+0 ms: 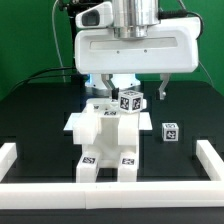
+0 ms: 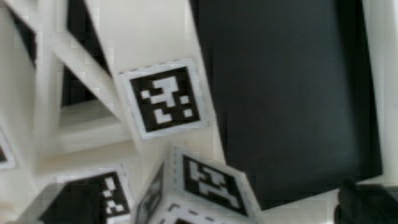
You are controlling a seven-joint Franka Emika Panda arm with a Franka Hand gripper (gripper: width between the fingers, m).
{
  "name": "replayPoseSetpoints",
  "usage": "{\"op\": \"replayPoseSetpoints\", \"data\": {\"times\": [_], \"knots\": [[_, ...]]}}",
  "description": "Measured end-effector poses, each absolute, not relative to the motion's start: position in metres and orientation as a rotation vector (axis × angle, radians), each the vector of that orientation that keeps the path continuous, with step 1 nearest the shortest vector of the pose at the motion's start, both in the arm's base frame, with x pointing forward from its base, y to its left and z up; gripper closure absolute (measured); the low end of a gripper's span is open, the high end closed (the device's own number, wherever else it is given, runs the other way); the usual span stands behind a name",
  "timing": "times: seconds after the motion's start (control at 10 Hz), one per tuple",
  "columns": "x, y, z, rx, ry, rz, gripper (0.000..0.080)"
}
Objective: Assemble chair
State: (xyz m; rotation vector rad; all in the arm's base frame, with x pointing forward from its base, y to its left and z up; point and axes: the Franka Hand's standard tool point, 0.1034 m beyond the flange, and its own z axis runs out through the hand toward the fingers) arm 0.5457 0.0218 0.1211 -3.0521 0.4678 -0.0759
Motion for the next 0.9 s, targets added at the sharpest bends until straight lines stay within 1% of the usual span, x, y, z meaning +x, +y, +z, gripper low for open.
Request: {"op": "replayPoseSetpoints", "data": {"times": [0.3,0.5,0.6,0.7,0.8,0.9], "knots": [[0.5458,0.0185,0.1199,-3.101,0.099,-0.084,0.0151],[0.5473,0.0134,0.1149,-3.111,-0.387,-0.097,0.0151],[0.5475,0.0120,0.1135,-3.099,-0.490,-0.100,0.0151],[0.5475,0.0125,0.1136,-3.110,-0.406,-0.099,0.0151],[0.5474,0.0121,0.1136,-3.110,-0.407,-0.099,0.0246],[0.5474,0.0121,0.1135,-3.113,-0.367,-0.099,0.0246]]}}
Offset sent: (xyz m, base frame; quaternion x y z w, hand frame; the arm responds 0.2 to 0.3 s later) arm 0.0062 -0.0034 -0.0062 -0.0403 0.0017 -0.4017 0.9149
